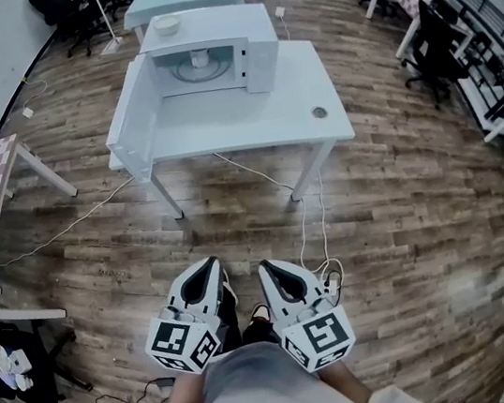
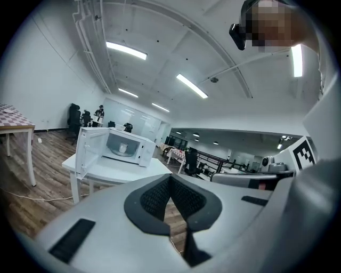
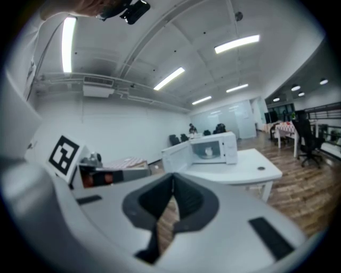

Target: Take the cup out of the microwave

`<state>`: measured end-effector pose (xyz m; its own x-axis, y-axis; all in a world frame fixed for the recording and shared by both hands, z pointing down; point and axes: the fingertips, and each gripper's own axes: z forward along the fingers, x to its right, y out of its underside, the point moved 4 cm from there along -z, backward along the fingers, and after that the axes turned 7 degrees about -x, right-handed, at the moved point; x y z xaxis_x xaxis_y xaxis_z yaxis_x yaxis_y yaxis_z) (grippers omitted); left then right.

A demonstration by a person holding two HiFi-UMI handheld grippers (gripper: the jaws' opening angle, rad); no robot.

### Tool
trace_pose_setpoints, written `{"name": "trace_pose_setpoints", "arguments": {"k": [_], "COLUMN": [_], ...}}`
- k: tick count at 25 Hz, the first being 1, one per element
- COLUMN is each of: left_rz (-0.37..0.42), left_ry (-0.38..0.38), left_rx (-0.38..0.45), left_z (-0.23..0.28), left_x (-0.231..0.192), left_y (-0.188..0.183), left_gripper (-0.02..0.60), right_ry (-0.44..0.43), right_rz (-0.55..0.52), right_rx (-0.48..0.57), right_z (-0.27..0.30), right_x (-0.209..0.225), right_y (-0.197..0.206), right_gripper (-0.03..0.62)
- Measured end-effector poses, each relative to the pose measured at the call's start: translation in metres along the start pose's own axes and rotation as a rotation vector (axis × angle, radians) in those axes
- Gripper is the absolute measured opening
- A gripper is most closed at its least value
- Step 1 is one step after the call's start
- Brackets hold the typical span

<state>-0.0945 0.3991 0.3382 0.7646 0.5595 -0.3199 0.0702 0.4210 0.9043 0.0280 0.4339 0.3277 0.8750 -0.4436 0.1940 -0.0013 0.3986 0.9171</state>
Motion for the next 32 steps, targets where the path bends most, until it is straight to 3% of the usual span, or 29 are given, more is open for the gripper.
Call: {"name": "trace_pose_setpoints", "arguments": {"k": [20, 32], "left_rz": [-0.054, -0.067], "left_ry": [0.086, 0.13], "left_rx": [-0.052, 0.007], "left_z": [0.093, 0.138], "left_x": [-0.077, -0.132], "left_y": [-0.042, -0.093], "left_gripper": [0.015, 0.015], "right_ry": [0.031, 0.044], "right_rz": [-0.015, -0.025], "right_rx": [-0.039, -0.044], "right_z": [0.111, 0.186], "right_x": [0.039, 0.051], "right_y": [-0.05, -0.087], "right_gripper": [0.023, 0.023]}}
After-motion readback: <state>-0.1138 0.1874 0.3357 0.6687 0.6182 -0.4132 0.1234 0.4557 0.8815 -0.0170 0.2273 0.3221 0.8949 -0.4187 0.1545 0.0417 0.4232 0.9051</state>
